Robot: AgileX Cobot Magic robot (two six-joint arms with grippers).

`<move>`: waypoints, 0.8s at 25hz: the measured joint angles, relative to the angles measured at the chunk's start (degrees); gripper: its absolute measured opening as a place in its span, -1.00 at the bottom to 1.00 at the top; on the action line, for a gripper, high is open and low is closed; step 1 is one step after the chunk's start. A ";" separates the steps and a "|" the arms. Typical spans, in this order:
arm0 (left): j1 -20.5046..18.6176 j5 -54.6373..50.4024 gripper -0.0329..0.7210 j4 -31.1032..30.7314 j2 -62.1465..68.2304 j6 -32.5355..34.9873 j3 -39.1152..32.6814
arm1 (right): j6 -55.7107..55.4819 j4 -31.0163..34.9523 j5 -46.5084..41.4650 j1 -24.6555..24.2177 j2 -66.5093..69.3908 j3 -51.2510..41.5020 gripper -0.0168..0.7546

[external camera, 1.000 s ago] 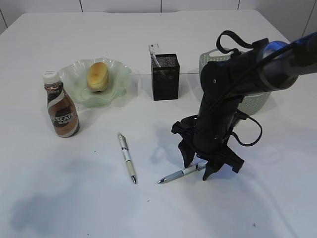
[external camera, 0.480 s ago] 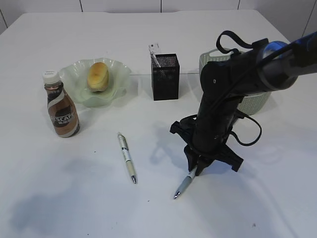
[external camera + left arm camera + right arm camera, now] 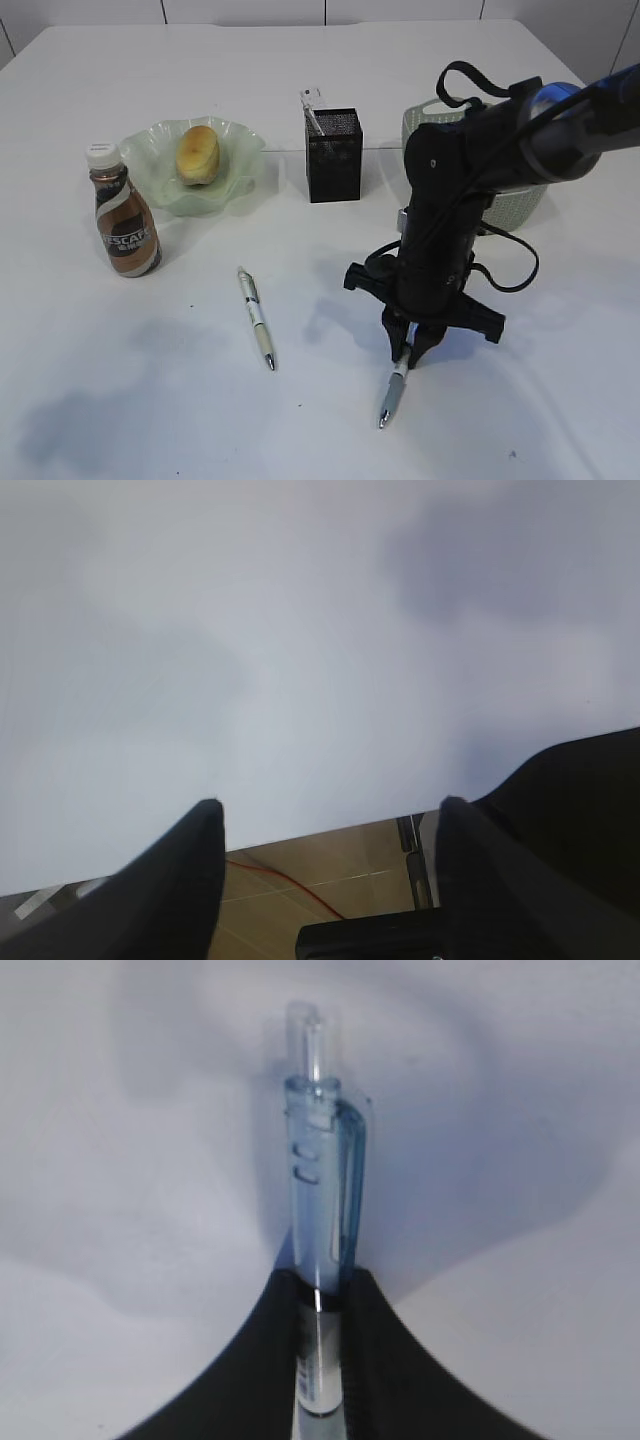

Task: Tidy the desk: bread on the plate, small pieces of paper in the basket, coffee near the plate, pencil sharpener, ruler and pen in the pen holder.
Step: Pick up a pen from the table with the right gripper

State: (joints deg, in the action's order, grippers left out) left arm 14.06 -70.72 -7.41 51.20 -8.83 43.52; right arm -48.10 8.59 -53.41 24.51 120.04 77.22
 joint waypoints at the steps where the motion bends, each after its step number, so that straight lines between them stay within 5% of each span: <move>1: 0.00 0.00 0.32 0.00 0.00 0.00 0.00 | 0.00 0.00 0.00 0.00 0.00 0.00 -0.73; 10: 0.00 0.00 0.32 0.00 0.00 0.00 0.00 | 12.88 -0.10 -8.39 0.00 0.24 5.17 -0.73; 20: 0.00 0.00 0.32 0.60 0.00 0.00 0.00 | 15.22 -2.60 -10.59 0.00 0.33 8.62 -0.73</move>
State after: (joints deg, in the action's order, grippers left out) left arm 14.06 -70.72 -6.81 51.20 -8.83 43.52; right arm -32.88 6.00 -64.00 24.51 120.37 85.84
